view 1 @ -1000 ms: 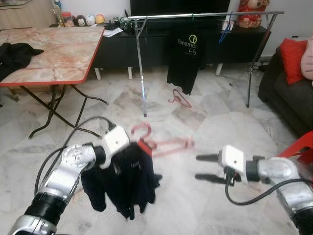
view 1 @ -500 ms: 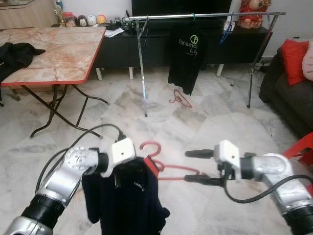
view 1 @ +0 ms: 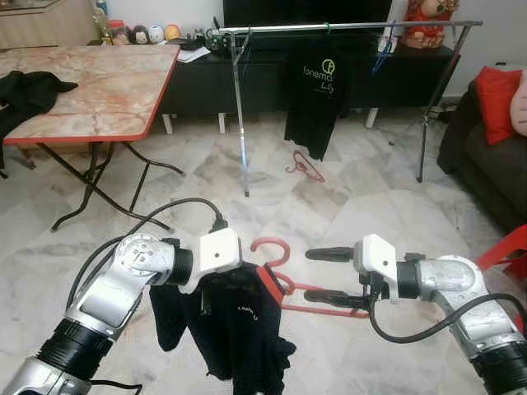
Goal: Hang hanger
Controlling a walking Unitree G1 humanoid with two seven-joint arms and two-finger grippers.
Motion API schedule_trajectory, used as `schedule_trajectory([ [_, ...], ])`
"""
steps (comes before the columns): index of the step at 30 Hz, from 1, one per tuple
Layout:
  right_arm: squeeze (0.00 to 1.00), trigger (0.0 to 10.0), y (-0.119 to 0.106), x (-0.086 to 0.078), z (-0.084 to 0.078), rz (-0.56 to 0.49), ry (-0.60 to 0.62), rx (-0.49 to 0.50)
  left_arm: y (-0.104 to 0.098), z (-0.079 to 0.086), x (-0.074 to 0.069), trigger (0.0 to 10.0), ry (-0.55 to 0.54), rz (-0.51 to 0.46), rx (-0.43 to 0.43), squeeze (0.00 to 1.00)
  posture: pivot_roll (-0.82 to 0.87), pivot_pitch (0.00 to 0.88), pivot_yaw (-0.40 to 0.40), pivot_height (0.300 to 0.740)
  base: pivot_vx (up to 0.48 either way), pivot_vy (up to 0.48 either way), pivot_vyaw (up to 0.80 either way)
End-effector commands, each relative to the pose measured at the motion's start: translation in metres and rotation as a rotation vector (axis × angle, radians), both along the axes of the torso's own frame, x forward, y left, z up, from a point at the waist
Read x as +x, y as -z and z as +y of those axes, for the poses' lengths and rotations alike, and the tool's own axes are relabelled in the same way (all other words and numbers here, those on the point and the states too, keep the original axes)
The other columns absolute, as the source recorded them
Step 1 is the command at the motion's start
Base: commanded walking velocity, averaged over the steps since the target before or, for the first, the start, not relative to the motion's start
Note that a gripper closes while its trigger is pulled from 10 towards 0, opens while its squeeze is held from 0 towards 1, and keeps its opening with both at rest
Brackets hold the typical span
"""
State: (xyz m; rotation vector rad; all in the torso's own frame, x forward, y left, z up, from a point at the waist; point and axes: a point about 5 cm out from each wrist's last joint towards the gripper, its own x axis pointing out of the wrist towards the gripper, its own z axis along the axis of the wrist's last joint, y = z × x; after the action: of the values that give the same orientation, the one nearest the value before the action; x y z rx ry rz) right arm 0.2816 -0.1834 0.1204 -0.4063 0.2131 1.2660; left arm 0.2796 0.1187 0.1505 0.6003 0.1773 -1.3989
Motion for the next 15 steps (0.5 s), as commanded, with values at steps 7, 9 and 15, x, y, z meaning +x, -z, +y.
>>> schedule_trajectory([
  [7, 0.00, 10.0, 0.004, -0.001, -0.001, -0.005, -0.026, -0.050, -0.008, -0.009, -0.005, 10.0, 0.045, -0.024, -0.004, 0.00, -0.01, 0.000, -0.034, 0.740, 0.000, 0.000, 0.00],
  [9, 0.00, 10.0, 0.008, 0.000, 0.001, -0.012, -0.037, -0.083, -0.009, -0.012, -0.006, 10.0, 0.056, -0.020, -0.013, 0.00, -0.01, 0.000, -0.034, 0.740, 0.000, 0.000, 0.00],
  [15, 0.00, 10.0, 0.013, 0.001, 0.007, -0.024, -0.025, -0.073, -0.009, -0.020, -0.008, 10.0, 0.065, -0.018, -0.031, 0.00, -0.01, 0.000, -0.038, 0.740, 0.000, 0.000, 0.00],
])
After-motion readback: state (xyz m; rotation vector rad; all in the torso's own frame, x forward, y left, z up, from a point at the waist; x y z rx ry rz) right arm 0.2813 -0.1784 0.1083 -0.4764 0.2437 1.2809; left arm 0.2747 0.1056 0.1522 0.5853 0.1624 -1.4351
